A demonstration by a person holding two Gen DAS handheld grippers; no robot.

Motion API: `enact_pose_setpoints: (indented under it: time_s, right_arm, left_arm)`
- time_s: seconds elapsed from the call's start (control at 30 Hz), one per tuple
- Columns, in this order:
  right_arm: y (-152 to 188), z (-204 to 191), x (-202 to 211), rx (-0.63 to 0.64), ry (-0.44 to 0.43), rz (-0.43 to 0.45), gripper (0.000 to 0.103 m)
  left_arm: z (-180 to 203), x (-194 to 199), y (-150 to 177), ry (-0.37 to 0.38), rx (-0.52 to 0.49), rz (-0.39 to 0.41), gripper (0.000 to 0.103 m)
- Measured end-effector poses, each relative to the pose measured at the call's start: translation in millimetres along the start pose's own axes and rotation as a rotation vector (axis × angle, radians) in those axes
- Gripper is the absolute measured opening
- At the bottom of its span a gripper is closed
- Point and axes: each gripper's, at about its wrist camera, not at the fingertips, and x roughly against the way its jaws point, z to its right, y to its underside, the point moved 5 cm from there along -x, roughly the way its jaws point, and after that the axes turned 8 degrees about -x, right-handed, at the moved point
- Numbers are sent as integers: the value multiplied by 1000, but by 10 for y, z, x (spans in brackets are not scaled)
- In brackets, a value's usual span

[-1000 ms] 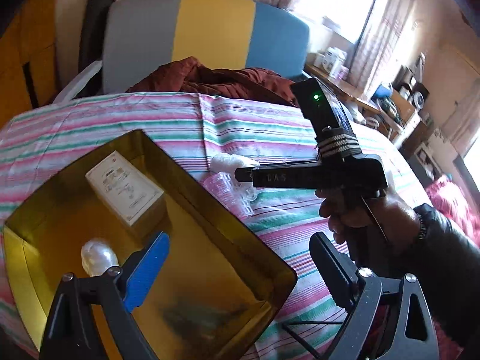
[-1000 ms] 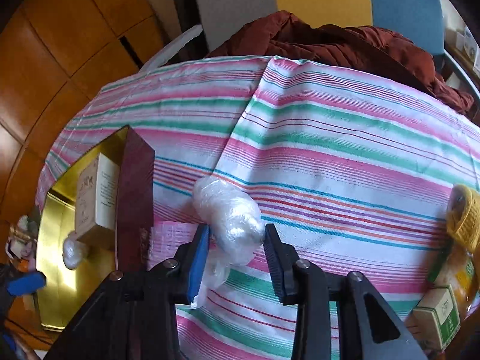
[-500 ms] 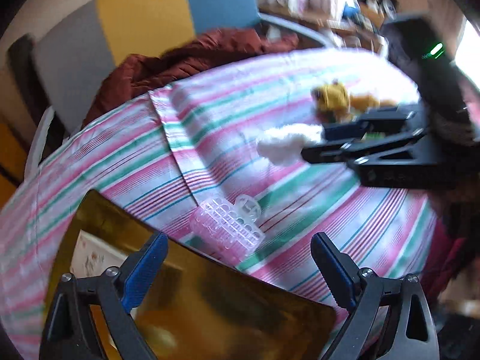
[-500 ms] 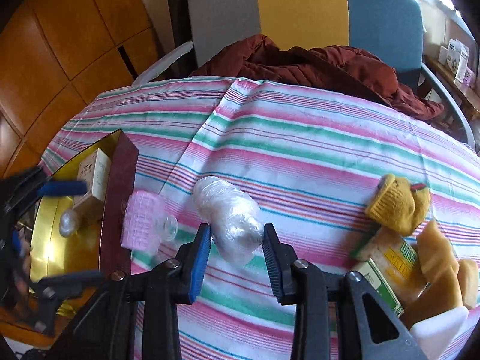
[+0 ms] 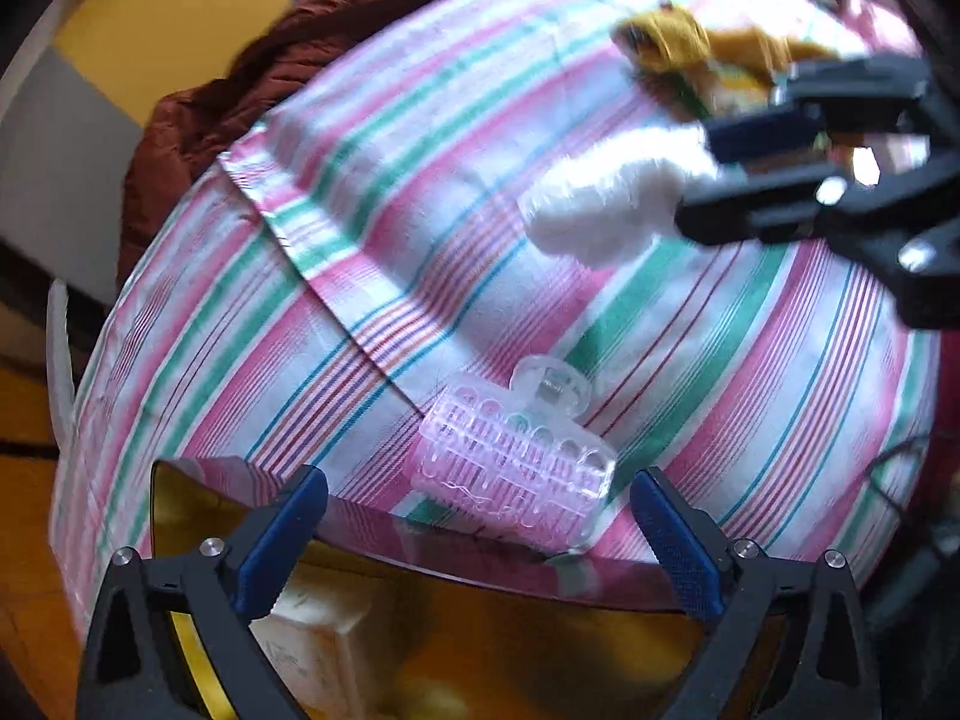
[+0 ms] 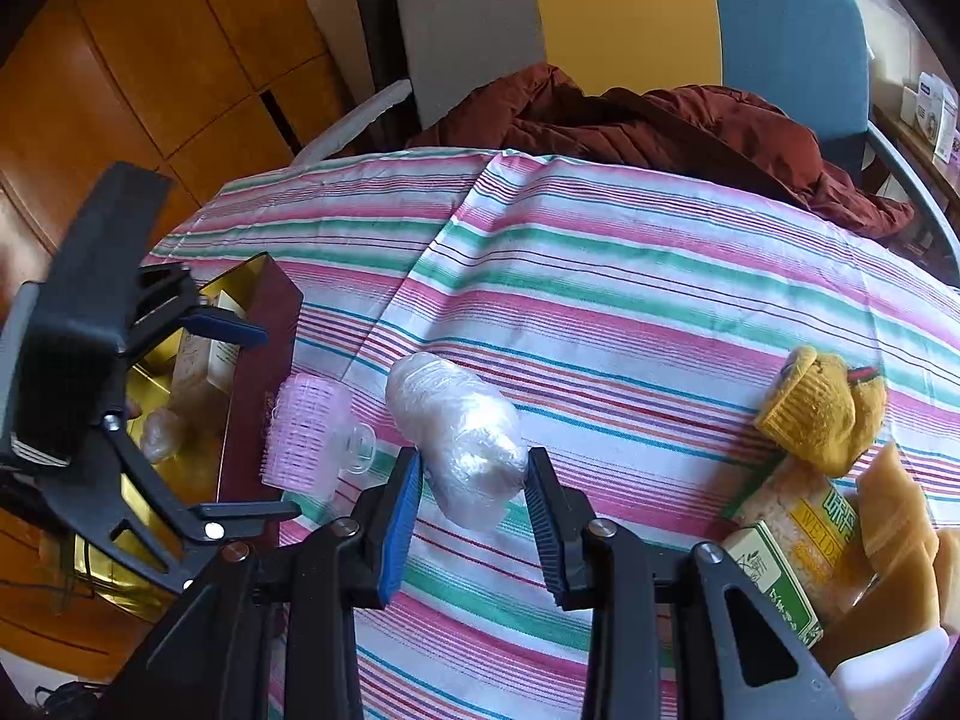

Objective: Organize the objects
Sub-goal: 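Grasp the wrapped cotton ball with the right gripper while the left grasps the pink roller, then place the pink roller and cotton ball into the gold tray, opening both grippers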

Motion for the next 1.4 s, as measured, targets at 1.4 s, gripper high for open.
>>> enact_pose_setpoints:
  time_s: [1.4]
  right_arm:
    - [702,-1482,310,236,-232,30,35]
  left_arm:
    - [-74,1728,3056,-91,1066,543,69]
